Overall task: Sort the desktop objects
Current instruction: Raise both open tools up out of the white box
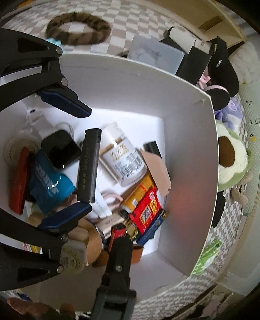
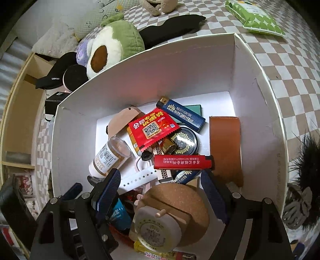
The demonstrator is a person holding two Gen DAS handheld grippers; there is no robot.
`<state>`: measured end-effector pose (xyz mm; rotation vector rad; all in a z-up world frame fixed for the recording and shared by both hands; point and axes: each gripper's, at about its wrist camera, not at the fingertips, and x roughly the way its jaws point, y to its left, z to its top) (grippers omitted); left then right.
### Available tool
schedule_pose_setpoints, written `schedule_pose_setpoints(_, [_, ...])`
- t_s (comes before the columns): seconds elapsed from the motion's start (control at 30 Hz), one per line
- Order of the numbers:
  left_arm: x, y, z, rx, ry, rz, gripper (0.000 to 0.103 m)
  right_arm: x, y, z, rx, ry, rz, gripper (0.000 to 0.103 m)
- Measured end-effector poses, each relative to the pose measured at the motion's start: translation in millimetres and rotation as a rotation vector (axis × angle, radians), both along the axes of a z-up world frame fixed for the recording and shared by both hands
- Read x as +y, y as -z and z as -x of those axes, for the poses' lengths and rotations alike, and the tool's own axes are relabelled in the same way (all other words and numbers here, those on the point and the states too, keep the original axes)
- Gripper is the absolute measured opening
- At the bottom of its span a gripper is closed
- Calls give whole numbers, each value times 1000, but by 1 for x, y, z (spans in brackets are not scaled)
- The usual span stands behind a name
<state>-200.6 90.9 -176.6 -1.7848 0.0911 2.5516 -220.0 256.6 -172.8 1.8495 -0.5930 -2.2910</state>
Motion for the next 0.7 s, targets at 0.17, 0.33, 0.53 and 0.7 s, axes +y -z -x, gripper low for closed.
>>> schedule_pose_setpoints(0.17, [-10,3,2,-1,-34,15,87,-3,0,-1,2,-9,-5,83])
schedule_pose_setpoints(0.33, [-14,-1,2,13,-53,42,87,-4,-2,-3,5,-14,-5,83])
schedule_pose_setpoints(0.53, [-19,-3,-1,14,-58,32,87,-6,-4,-5,11,-18,-8,83])
schedule_pose_setpoints(0.7, [-21,-5,-3,15,-59,21,87,-7,-9,-8,23,-22,-8,83])
